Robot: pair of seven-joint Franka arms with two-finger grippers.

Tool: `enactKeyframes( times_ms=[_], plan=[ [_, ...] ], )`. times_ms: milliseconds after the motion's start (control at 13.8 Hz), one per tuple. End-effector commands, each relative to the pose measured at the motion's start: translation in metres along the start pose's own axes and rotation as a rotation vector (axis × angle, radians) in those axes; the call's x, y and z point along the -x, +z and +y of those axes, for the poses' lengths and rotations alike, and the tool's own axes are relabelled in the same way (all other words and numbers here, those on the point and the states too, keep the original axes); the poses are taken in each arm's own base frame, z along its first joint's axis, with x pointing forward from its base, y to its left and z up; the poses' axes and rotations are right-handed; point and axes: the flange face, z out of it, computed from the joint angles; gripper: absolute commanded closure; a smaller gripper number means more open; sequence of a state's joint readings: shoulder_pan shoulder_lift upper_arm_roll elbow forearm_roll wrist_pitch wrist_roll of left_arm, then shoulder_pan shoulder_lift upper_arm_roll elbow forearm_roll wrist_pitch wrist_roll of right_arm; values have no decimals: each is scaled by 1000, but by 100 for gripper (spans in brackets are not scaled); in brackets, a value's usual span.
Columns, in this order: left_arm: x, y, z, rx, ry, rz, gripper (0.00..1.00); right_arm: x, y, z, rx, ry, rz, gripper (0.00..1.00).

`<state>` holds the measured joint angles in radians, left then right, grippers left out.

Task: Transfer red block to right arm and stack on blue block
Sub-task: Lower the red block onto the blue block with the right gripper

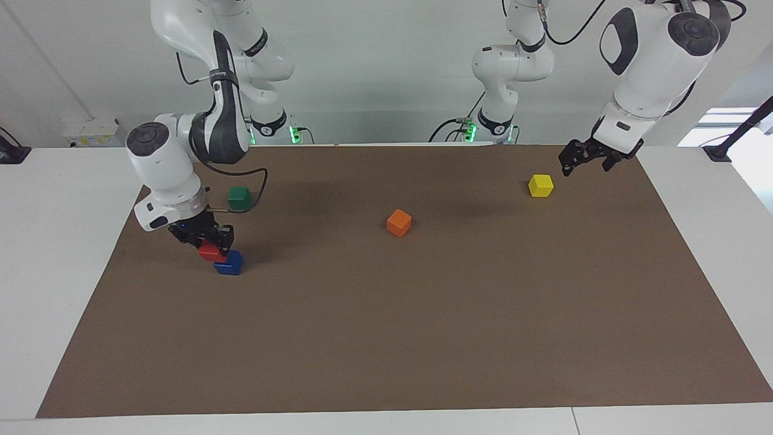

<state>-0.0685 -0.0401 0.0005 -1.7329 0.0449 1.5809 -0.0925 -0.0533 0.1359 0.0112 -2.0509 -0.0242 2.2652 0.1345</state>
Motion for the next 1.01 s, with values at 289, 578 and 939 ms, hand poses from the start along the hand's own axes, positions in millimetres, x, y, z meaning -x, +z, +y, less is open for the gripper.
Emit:
enactKeyframes(
  times_ms=[289,578,939],
  plan=[
    [-7,-43,11,3,34,76,0,-2,12,-2,13,12,25,100],
    [-10,-42,15,13,39,87,0,-3,16,-4,10,7,37,100],
    [-9,-39,8,17,23,85,0,-2,27,-4,11,8,22,100]
  ],
)
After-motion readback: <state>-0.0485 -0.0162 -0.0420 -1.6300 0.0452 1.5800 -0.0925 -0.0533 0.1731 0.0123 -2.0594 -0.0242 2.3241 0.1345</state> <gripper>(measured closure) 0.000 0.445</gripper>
